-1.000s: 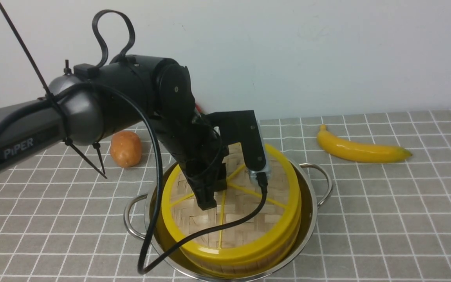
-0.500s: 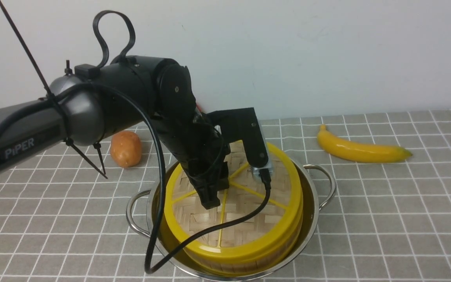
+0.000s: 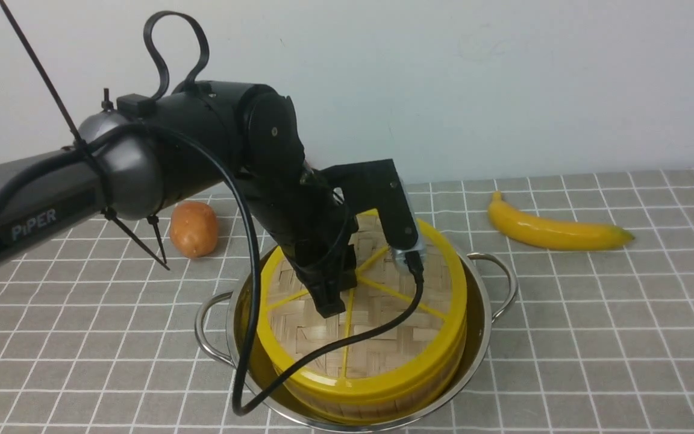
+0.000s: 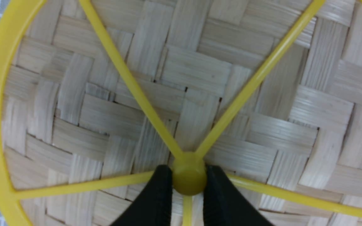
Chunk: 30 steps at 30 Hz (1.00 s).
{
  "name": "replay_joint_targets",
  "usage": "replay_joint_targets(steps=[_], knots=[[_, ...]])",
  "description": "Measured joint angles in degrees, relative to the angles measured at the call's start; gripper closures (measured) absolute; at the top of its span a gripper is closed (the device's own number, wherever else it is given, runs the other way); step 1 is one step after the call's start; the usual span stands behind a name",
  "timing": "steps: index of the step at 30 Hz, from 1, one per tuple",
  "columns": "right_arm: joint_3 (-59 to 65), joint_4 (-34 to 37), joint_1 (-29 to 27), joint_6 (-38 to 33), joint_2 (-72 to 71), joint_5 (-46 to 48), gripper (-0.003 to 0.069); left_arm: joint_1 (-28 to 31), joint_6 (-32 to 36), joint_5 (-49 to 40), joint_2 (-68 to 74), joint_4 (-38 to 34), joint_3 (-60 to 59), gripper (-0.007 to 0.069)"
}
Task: Place the steamer in the pot on the grey tablecloth, and put the lid on the steamer.
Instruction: 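Place the yellow bamboo steamer lid onto the steamer in the pot with the left gripper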
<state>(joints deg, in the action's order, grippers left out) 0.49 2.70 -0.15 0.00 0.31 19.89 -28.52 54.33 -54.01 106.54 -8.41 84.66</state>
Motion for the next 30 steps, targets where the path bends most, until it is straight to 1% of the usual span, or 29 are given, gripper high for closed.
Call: replay_joint_targets(steps=[5,13,18,26,30], knots=[[0.0,0.0,0.0,0.0,0.0,0.0,0.0416,0.0,-0.3,0.3,0.1,-0.7,2.2,0.0505],[0.0,0.0,0.0,0.0,0.0,0.0,0.0416,0.0,-0.2,-0.3,0.6,-1.1,2.3,0.0505],[0.0,0.0,0.0,0.0,0.0,0.0,0.0416,0.0,-0.9,-1.9,0.7,-1.1,2.7,0.0505],[0.0,0.0,0.0,0.0,0.0,0.0,0.0416,0.0,-4.4,-8.6,1.1,-1.0,9.7,0.0505],[0.0,0.0,0.0,0.0,0.0,0.0,0.0416,0.0,-6.2,-11.5,1.1,0.2,10.7,0.0505]])
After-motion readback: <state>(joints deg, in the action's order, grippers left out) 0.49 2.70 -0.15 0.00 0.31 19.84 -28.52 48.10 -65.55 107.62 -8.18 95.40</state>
